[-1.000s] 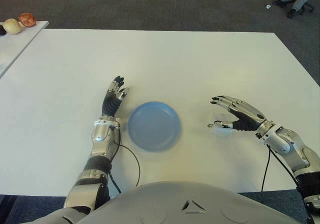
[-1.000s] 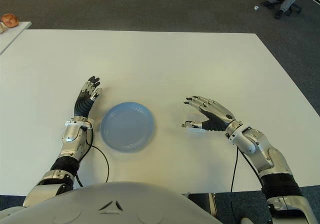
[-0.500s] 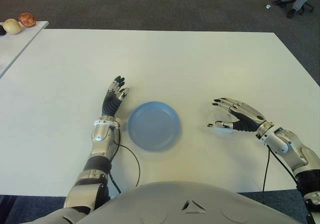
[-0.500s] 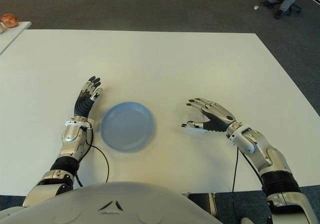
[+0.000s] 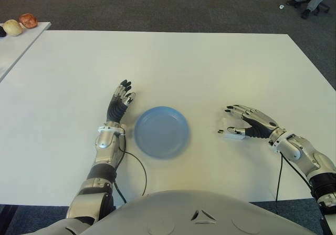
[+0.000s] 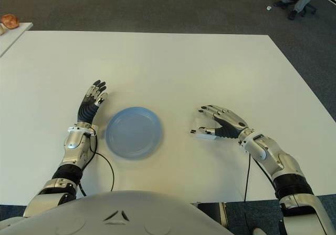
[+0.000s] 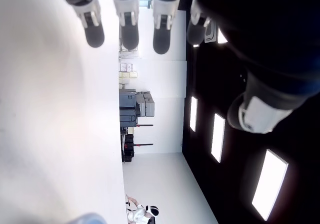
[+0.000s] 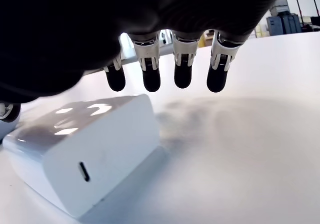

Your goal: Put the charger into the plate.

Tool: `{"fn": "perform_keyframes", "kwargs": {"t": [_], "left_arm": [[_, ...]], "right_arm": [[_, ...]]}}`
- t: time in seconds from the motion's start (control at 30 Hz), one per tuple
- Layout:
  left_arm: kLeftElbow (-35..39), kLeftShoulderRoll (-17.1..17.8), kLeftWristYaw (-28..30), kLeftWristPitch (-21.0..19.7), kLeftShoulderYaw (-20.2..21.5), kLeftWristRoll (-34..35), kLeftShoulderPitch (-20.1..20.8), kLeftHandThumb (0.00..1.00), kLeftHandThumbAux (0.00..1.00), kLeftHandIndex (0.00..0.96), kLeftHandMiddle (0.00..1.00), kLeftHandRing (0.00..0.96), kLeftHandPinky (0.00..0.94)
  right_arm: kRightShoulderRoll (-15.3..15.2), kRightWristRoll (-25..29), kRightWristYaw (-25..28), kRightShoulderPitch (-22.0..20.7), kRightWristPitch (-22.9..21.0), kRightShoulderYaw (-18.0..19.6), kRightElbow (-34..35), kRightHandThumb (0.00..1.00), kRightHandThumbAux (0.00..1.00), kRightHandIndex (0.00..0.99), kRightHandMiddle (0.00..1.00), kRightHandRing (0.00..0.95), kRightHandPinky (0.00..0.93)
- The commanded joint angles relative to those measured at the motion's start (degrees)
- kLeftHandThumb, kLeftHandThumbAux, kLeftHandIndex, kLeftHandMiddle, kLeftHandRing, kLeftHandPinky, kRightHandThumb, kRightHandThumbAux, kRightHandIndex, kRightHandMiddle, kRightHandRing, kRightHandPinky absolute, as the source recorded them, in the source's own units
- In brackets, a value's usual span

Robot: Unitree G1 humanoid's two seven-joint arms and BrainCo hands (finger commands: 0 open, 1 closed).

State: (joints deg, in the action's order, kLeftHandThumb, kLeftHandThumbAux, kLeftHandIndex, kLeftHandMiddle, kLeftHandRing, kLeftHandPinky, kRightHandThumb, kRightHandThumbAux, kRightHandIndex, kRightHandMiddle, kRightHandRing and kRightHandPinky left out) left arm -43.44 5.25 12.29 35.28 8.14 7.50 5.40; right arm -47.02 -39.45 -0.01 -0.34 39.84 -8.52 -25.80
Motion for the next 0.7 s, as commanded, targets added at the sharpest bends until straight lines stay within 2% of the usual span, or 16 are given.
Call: {"fn": "perform_keyframes", "kwargs": {"t": [0.03,0.7], "left_arm": [[-4.56,-0.2,0.8,-3.35,0.13,0.02,-4.76,0.0,0.558,0.063,0.108,0.091,0.093],[-4.26,-0.21,0.74,-2.91,-0.04,-0.15,-4.97,0.0,0.552,0.05,0.096,0.08,0.089]], "right_arm": [[-0.61,-0.74,-0.9,-1.14,0.73,-1.45,-1.96,0.221,0.142,0.0,0.0,0.0,0.0],[-2.29,-1.1,-1.52,-0.71,1.54,-3.25,-0.79,0.222,0.137,0.0,0.0,0.0,0.0]]}}
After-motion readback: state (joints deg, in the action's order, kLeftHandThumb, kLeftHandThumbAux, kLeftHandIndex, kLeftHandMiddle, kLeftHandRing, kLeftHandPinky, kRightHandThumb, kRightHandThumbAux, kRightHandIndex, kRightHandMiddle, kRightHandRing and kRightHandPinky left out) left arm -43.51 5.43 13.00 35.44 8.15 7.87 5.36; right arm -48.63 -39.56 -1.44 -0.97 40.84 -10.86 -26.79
